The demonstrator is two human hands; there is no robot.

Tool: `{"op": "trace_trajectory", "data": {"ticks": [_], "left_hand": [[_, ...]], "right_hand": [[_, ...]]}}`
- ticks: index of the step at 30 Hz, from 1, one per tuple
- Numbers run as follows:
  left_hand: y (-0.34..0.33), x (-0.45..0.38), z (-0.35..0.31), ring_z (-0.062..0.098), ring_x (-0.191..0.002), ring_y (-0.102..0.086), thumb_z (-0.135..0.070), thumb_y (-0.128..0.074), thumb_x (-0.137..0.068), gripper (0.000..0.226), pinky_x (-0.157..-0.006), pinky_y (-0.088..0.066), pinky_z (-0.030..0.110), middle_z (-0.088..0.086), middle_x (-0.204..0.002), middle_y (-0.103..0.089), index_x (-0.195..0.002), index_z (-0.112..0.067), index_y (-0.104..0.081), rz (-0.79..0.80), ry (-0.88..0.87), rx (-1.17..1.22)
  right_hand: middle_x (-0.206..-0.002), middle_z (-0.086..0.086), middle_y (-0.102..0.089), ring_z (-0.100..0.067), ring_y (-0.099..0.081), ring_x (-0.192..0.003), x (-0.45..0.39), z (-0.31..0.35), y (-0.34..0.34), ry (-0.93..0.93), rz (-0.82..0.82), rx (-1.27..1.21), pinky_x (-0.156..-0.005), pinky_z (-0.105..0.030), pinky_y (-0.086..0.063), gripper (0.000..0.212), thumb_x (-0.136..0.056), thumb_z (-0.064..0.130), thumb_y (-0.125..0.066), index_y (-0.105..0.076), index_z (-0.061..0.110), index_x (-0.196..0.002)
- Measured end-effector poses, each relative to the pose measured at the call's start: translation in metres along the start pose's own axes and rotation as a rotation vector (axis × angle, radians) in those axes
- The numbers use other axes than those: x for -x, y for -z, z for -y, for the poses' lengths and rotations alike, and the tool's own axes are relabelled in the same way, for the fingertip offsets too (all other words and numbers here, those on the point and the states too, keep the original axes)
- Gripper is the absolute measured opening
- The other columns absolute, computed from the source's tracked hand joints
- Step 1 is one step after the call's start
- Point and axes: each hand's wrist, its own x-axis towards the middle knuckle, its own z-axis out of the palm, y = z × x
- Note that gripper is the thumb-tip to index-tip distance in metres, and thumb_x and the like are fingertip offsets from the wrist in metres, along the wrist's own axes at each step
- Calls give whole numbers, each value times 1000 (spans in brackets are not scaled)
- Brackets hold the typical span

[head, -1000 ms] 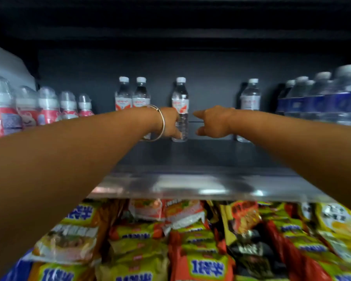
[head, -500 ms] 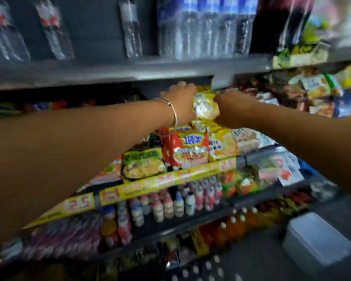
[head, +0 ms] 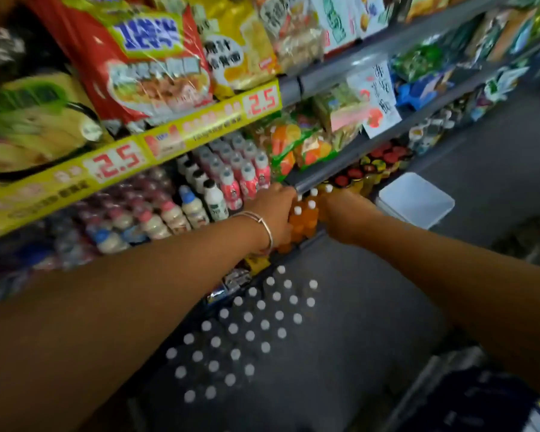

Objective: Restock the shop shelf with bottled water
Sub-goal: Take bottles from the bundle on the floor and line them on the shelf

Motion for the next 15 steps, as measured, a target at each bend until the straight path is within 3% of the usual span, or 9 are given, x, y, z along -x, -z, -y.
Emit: {"op": "trace_trajectory", "data": {"ticks": [7,15], "left_hand": [[-166,-53,63,30,-122,-41,-16,-60,-87,42,-101,-38,43,11,-132,-41,-126,-13,-45,165,26,9],[-361,-122,111,31,-130,-32,-17,-55,-90,43,-106,-32,47,9,-137,-35,-130,-16,-40,309,37,-5]], "right_hand": [[-133,-16,-48,-32,-48,-122,-58,-26,-168,-183,186,-178,-97,-37,-42,41,-93,11,-48,-45,9,-134],[-133,-16,-49,-33,-49,-122,-144,-70,-368,-372,264,-250,-95,-36,-43,40,-92,13,-51,-47,8,-132]]}}
